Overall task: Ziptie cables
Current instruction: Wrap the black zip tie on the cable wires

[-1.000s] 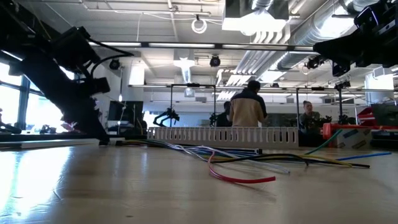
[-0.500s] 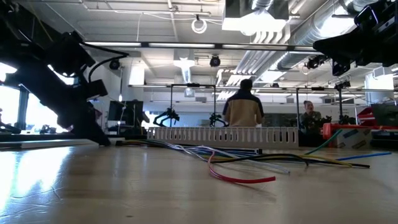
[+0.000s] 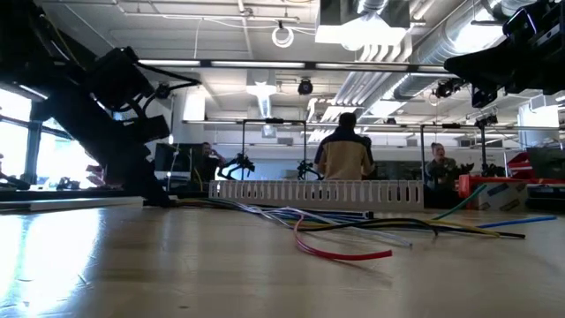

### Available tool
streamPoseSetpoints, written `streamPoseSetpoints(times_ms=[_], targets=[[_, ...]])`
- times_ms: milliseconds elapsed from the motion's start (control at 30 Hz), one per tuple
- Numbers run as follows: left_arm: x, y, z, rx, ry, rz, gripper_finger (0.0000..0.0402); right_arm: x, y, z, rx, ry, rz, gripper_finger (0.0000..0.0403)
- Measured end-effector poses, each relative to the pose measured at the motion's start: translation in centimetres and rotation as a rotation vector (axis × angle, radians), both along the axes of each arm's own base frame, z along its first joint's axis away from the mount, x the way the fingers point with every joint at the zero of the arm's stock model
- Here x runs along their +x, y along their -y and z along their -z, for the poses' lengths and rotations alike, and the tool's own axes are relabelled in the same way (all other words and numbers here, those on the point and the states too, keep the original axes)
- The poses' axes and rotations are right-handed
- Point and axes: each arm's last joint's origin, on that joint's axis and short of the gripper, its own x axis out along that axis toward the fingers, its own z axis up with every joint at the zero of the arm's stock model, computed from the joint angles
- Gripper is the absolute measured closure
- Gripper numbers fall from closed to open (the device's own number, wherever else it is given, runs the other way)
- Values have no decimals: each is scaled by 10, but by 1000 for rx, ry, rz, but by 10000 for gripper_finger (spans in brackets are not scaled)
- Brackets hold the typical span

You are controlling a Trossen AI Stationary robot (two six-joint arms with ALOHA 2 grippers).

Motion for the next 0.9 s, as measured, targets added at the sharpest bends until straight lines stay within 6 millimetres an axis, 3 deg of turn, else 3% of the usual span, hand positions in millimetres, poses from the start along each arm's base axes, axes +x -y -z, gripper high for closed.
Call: streamPoseSetpoints(times_ms=[133, 267, 467, 700, 900], targets=[[26, 4, -37, 3, -1, 74, 396, 0, 0, 0, 4, 0, -1, 402], [61, 12, -108, 58, 91, 150, 398, 0, 0, 0, 4, -1, -1, 402], [99, 43, -209, 190, 241, 355, 400, 0, 0, 2, 21, -23, -3, 402], [147, 84, -281, 308, 355, 591, 401, 0, 0, 4, 12, -42, -7, 402], [187, 108, -325, 410, 373, 702, 401, 0, 0, 4, 12, -42, -6, 402]])
